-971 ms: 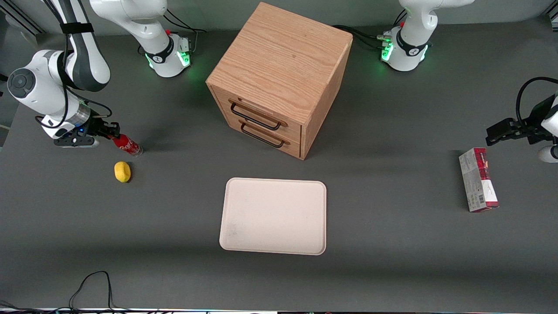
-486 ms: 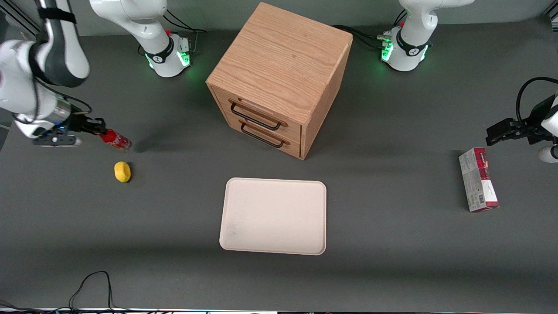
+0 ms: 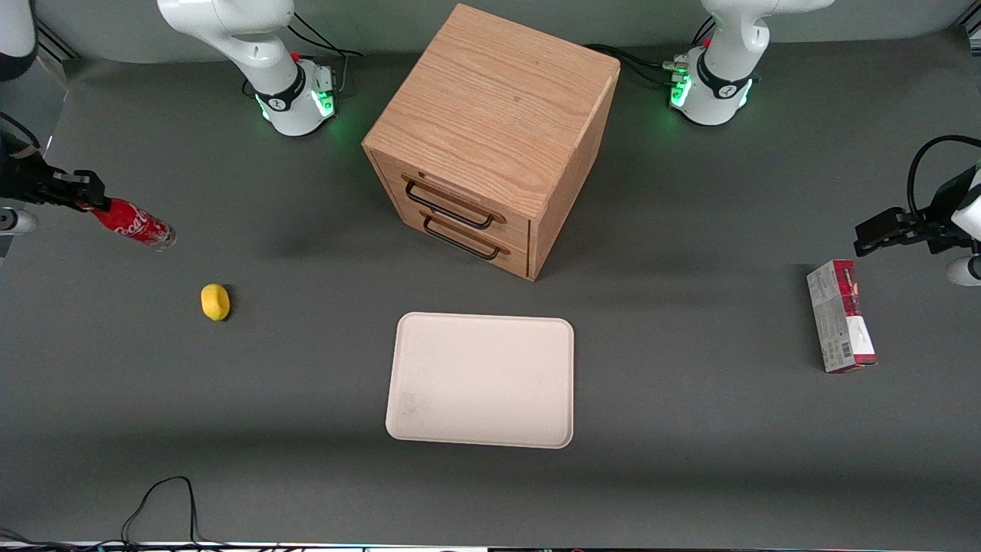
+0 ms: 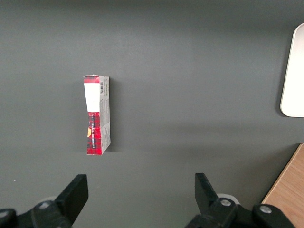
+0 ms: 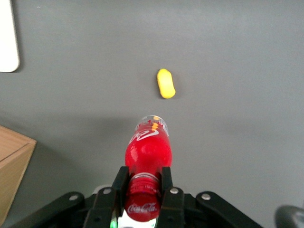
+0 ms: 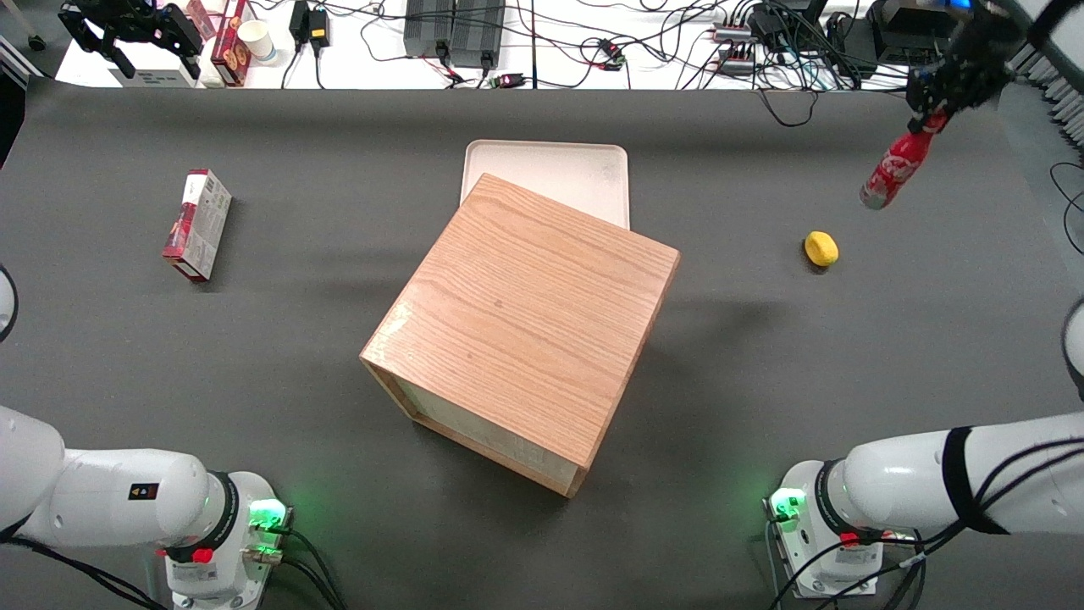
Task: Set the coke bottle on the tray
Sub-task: 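Lift the bottle and carry it toward the cream tray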
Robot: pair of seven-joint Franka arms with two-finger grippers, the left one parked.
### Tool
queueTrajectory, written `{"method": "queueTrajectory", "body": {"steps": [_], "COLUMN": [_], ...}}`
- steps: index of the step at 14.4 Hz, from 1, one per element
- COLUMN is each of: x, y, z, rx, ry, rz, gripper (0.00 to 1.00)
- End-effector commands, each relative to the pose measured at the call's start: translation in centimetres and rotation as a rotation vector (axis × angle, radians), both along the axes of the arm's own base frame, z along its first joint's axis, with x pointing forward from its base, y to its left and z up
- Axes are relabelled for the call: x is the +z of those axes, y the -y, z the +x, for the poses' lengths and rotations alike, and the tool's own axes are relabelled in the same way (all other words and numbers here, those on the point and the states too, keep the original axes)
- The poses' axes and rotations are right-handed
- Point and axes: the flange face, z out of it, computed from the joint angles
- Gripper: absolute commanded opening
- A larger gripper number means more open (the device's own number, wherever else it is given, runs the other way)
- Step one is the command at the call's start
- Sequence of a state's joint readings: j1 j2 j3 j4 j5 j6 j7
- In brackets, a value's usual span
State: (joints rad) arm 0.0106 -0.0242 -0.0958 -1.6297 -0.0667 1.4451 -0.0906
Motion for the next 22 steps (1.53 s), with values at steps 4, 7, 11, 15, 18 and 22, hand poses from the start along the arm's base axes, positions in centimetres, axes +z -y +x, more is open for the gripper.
{"method": "queueTrajectory", "body": {"steps": [4,7,11,15,18,22], "x": [-0.8,-4.2,-9.2,-15.4,-18.5,-22.6], "y": [-6.6,-14.3,-23.2,-29.0,-32.3,-35.7], "z": [8.0,13.7,18.0,20.3,20.8,20.7], "rx": [-0.123,-0.271,-0.487,-0.599,-0.58,-0.525], "ry": [-0.031,-0.012,0.098,0.193,0.251,0.298], "rz": [0.015,0.038,0.083,0.102,0.113,0.084], "gripper": [0.0,0.0,0.0,0.0,0.0,0.0]}}
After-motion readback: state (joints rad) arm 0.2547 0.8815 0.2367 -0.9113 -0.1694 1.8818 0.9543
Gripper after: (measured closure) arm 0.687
